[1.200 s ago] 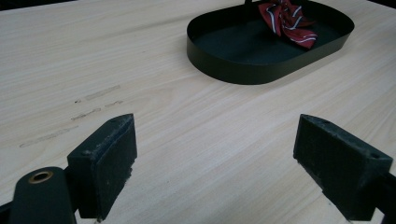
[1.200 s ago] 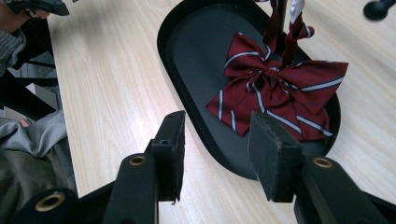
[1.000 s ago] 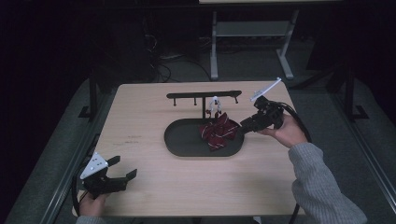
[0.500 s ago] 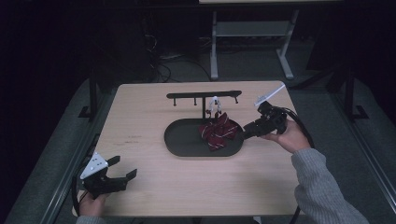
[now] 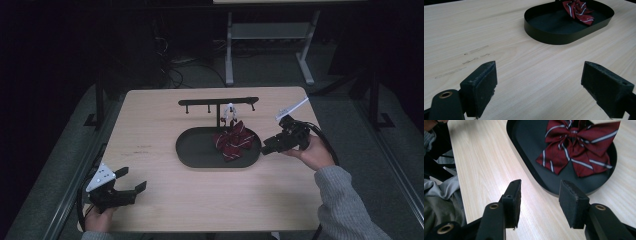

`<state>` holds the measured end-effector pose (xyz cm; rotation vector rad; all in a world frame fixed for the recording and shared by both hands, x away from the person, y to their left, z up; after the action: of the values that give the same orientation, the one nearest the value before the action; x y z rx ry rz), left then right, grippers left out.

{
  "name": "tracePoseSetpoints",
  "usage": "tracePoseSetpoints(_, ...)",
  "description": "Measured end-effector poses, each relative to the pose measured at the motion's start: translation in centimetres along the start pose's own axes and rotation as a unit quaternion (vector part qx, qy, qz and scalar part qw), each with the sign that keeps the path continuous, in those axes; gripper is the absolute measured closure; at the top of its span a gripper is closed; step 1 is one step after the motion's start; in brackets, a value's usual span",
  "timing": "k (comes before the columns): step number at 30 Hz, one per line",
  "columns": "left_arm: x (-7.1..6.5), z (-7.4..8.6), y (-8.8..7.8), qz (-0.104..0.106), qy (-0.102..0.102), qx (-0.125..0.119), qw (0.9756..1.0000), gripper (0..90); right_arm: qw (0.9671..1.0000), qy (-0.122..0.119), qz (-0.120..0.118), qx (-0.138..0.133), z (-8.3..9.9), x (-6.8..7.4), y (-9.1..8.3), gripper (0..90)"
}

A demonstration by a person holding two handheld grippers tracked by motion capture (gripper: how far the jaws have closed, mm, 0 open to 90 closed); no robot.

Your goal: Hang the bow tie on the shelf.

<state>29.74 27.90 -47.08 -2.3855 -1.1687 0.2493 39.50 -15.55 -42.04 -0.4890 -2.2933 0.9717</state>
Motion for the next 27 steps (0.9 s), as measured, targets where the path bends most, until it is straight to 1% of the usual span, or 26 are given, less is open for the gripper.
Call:
tracePoseSetpoints(6,0.0,0.0,0.0,0.000,0.003,0.003,1.0000,13.0,1.0000,0.006,-0.001,0.000,1.0,-0.1,0.2,50.4)
tracePoseSetpoints(9,0.0,0.0,0.0,0.000,0.002,0.003,1.0000,13.0,1.0000,0.007,0.003,0.005,1.5,-0.1,0.2,49.0)
tracePoseSetpoints(16,0.0,0.1,0.0,0.000,0.005,0.006,1.0000,13.0,1.0000,0.009,-0.001,0.000,2.5,0.0,0.5,48.8)
tracePoseSetpoints(18,0.0,0.1,0.0,0.000,0.005,0.006,1.0000,13.0,0.9999,0.014,-0.002,0.001,3.2,0.1,0.7,48.7)
tracePoseSetpoints(21,0.0,0.1,0.1,0.000,0.004,0.006,1.0000,13.0,0.9999,0.014,0.002,0.003,3.9,-0.1,0.8,48.7)
tracePoseSetpoints(26,0.0,0.1,0.0,0.000,0.004,0.006,1.0000,13.0,0.9998,0.018,0.003,0.001,4.7,-0.1,0.8,48.6)
tracePoseSetpoints(27,0.0,0.1,0.0,0.000,0.004,0.006,1.0000,13.0,0.9998,0.022,0.004,0.000,5.3,-0.2,0.7,48.5)
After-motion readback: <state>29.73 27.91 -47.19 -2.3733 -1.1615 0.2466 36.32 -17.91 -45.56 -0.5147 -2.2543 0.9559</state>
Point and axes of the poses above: each handheld gripper's, and its own axes: y roughly forward along the jaws, z roughly out of its underside, x roughly to its left, the point moved 8 cm from there along y, roughly forward along the jaws, and after that the axes turned 6 degrees about y, right-handed, at the moved point
